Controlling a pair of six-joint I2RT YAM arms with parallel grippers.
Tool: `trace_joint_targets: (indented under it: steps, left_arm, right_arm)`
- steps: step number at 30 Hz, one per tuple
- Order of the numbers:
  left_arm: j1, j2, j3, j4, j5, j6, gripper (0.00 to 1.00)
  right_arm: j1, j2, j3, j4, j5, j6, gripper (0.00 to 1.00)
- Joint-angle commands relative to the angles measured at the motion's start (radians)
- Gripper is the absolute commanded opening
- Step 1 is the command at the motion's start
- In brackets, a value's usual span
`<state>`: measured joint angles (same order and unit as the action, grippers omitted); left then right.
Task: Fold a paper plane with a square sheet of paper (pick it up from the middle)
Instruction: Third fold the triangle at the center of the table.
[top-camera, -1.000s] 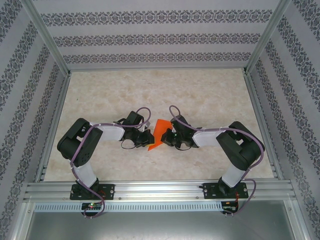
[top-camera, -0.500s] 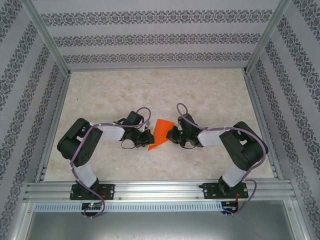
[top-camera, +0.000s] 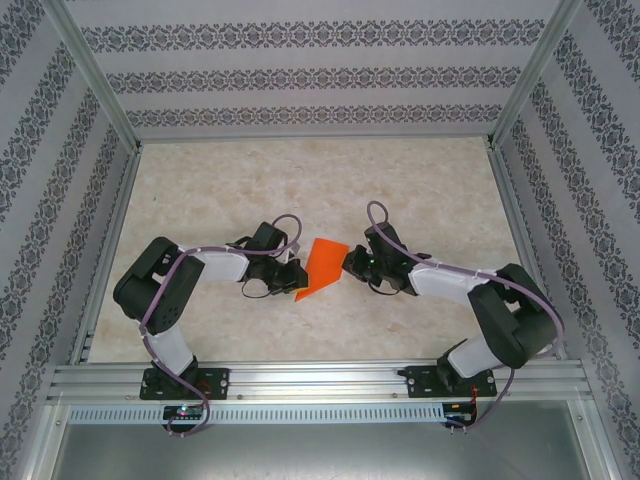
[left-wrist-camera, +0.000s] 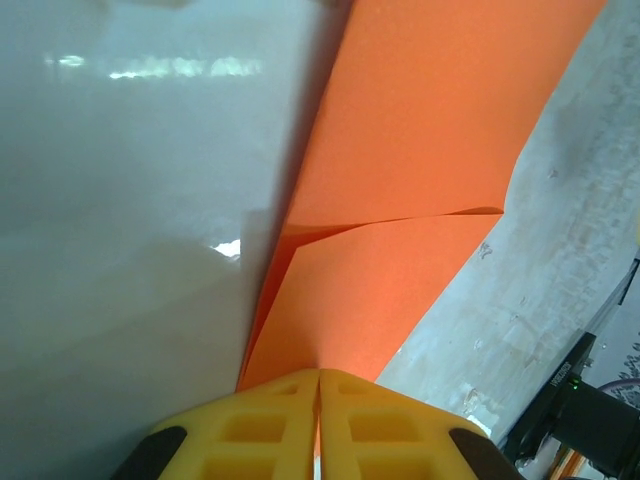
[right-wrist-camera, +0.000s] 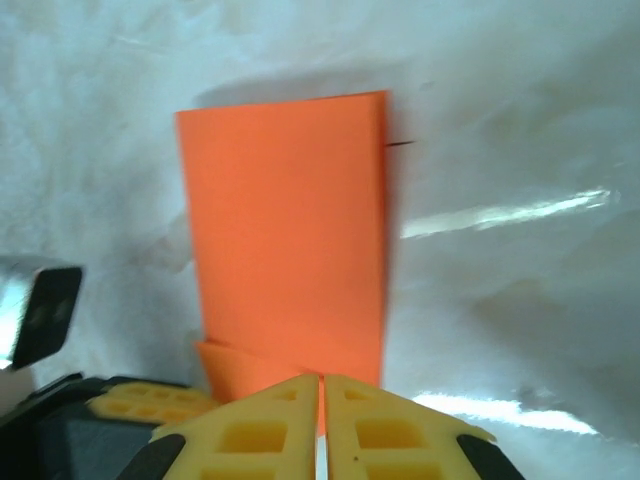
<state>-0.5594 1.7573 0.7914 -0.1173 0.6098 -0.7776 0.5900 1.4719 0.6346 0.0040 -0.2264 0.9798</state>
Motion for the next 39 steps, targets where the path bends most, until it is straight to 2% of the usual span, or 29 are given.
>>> trace_joint_targets:
  steps: [1, 9, 17, 31, 39]
  left_arm:
    - [-0.003, 0.001, -0.023, -0.158, -0.131, 0.018, 0.12]
    - [-0.005, 0.008, 0.02, -0.207, -0.134, 0.036, 0.12]
    - [-0.005, 0.021, 0.032, -0.213, -0.136, 0.049, 0.13]
    - [-0.006, 0.012, 0.013, -0.213, -0.14, 0.059, 0.13]
    - [-0.006, 0.014, 0.003, -0.205, -0.146, 0.051, 0.13]
  right_arm:
    - [0.04, -0.032, 0.035, -0.035, 0.058, -0.027, 0.11]
    - [0.111, 0.063, 0.076, 0.051, 0.025, 0.01, 0.11]
    - [0.154, 0.178, 0.182, 0.035, 0.021, 0.0, 0.1]
    - [0.134, 0.193, 0.171, 0.025, 0.038, 0.011, 0.09]
    - [0.118, 0.19, 0.144, 0.075, -0.002, 0.02, 0.09]
